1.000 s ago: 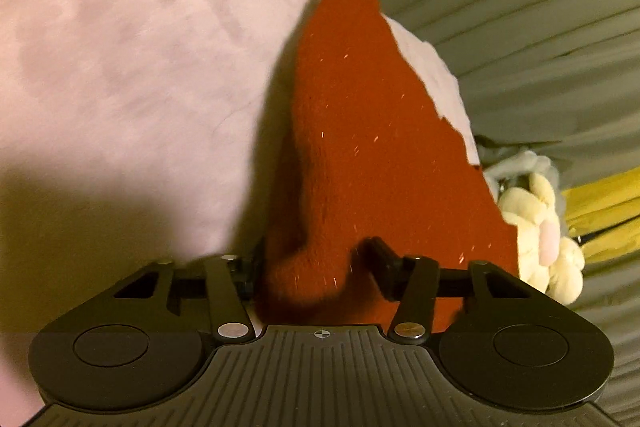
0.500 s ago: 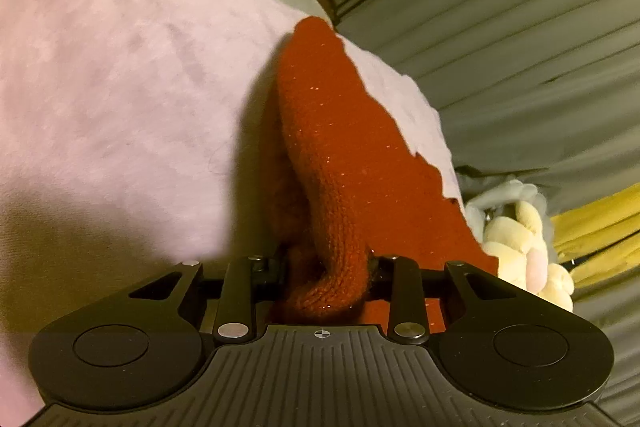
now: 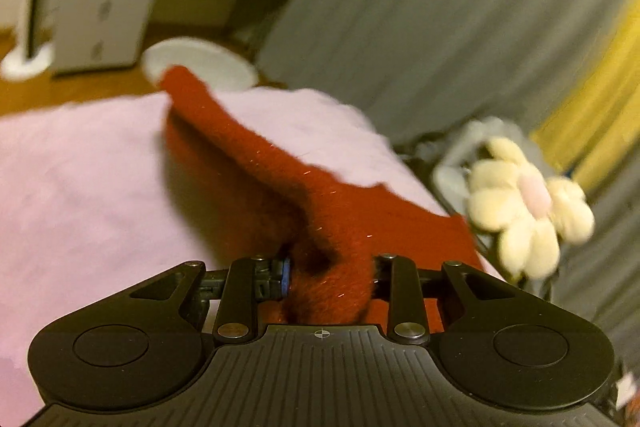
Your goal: Fold small clothes
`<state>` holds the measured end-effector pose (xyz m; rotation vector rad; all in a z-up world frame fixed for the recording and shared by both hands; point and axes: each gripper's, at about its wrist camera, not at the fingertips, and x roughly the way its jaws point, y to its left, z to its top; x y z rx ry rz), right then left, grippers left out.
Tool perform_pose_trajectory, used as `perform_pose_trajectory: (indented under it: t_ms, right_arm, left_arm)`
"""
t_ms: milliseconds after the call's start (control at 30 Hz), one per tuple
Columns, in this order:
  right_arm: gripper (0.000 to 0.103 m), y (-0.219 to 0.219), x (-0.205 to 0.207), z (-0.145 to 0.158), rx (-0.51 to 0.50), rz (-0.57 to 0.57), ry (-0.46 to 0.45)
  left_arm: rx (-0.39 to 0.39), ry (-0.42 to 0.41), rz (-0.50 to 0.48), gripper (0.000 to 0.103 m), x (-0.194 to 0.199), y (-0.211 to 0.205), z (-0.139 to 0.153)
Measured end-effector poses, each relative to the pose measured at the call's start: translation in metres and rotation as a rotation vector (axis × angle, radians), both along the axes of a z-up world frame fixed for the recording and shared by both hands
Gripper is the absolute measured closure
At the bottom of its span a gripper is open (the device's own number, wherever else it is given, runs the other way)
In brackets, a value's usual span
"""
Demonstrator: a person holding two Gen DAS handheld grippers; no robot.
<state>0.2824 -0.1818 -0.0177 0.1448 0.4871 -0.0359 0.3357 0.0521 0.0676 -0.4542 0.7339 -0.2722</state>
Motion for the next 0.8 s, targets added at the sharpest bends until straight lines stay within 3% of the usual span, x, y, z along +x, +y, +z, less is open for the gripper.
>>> perform_pose_trajectory:
  t_ms: [100, 233, 300, 400, 500, 667, 800]
  right_arm:
    - [0.09, -0.023, 0.003, 0.001, -0.046, -0.105, 0.0]
    - [0.09, -0.055, 0.004, 0.002, -0.059, -0.218, -0.004]
    - [0.09, -0.067, 0.004, 0.001, -0.071, -0.252, -0.008]
    - [0.09, -0.079, 0.005, -0.003, -0.068, -0.278, -0.002]
    - [0.09, -0.085, 0.01, -0.007, -0.055, -0.274, 0.003]
    - [0.09, -0.082, 0.01, -0.006, -0.031, -0.237, -0.01]
    - [0.089, -0.077, 0.011, -0.004, -0.039, -0.213, -0.016]
  left_arm:
    - [0.052, -0.051, -0.103, 0.071, 0.01, -0.049, 0.009]
    - [0.1, -0.085, -0.223, 0.071, 0.023, -0.114, -0.001]
    - [0.105, -0.067, -0.29, 0.071, 0.031, -0.14, -0.017]
    - [0.065, 0.024, -0.347, 0.065, 0.044, -0.159, -0.055]
    - [0.038, -0.02, -0.364, 0.062, 0.039, -0.156, -0.075]
    - [-0.105, -0.024, -0.368, 0.025, 0.022, -0.127, -0.056]
    - [-0.18, -0.044, -0.361, 0.021, 0.0, -0.109, -0.044]
